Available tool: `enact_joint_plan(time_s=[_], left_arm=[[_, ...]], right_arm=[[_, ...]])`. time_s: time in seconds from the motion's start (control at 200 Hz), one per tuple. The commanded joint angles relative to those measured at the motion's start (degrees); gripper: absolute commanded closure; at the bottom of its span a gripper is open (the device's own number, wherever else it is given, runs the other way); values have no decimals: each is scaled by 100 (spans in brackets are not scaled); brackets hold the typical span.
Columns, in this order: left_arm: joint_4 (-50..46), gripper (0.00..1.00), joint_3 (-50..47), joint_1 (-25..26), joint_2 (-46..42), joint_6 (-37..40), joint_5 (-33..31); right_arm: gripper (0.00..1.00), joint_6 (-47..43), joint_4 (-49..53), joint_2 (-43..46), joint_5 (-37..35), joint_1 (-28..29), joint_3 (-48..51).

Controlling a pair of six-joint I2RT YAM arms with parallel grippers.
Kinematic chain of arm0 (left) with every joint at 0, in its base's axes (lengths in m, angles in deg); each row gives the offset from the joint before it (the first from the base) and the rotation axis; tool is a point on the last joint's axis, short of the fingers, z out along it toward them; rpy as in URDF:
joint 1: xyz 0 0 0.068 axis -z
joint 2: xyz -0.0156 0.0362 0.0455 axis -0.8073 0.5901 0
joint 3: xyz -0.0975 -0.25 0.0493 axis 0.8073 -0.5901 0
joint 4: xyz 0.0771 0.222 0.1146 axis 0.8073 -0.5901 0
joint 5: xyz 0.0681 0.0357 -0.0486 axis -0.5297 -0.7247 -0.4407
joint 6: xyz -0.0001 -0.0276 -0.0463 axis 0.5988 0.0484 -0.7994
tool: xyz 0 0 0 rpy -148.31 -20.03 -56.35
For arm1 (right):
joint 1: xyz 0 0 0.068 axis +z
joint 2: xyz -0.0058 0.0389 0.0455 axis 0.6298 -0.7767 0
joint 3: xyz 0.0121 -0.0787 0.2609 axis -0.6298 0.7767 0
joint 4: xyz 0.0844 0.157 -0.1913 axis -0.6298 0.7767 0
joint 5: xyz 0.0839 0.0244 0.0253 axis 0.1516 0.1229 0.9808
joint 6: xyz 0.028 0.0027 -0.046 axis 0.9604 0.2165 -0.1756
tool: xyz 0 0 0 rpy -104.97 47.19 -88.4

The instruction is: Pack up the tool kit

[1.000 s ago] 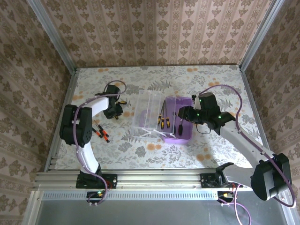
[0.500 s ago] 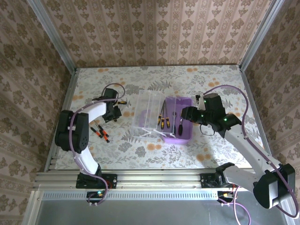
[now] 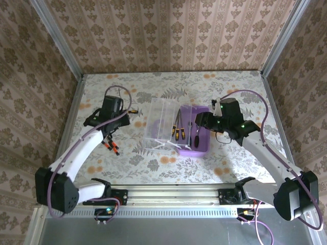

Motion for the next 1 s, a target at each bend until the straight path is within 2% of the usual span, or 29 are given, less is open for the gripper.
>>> enact_joint_plan(time_s=[0.0, 0.05, 0.07, 0.2, 0.465, 0.695, 0.805, 0.995], left_arm=[[-354, 93, -262, 311, -557, 220, -178], [-512, 93, -256, 349, -738, 196, -149], [-591, 93, -226, 524, -794, 179, -139], [-865, 94, -49, 881, -1013, 115, 102], [-842, 94, 304, 1985, -930, -27, 27], [-736, 95, 796, 2401, -468, 213, 127], [-598, 95, 1053, 2660, -135, 455, 13], [83, 95, 1229, 2894, 313, 536, 183]], right_arm=[[54, 366, -493, -157, 243, -28, -74], [54, 434, -586, -211, 302, -22, -65], [54, 459, -612, -228, 319, -15, -57], [55, 578, -780, -238, 350, 52, 22], [55, 602, -751, -61, 184, 88, 81], [55, 561, -872, -134, 34, -7, 64], [55, 553, -989, -379, 201, -129, -80], [55, 562, -1127, -707, 583, -393, -349]])
